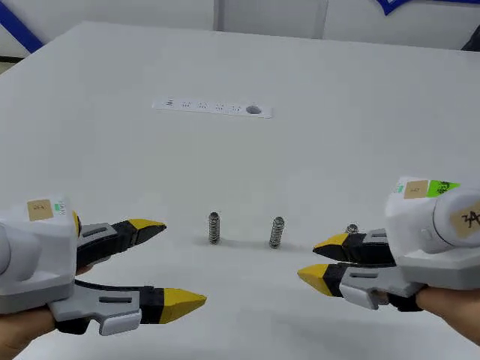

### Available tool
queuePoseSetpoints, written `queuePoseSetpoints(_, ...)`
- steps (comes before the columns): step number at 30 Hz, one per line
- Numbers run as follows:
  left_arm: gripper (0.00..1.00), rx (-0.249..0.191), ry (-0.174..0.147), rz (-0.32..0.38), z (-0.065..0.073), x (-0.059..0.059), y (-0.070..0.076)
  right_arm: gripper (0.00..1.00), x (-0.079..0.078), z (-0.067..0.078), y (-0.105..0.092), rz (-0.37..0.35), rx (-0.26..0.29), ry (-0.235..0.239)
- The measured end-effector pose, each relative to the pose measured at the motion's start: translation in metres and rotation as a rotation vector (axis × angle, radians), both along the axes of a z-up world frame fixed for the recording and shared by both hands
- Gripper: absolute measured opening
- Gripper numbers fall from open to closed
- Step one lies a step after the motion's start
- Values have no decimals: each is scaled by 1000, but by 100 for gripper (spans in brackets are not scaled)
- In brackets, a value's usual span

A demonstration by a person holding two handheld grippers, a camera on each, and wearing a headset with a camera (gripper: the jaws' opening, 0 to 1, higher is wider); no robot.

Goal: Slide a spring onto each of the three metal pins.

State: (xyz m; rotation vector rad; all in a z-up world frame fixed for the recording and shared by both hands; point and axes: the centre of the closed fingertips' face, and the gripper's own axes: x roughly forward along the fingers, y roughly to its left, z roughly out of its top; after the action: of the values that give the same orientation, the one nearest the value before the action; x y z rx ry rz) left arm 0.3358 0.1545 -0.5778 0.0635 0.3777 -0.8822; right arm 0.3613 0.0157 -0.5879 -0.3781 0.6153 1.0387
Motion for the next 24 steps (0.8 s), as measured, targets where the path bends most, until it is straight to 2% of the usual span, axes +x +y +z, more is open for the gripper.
queuePoseSetpoints(17, 75, 8, 15, 0, -4, 0, 1, 31, 10, -7, -60, -108, 8, -7)
queuePoseSetpoints(24, 76, 11, 22, -2, -6, -1, 1, 37, 14, -9, -80, -137, 64, -23)
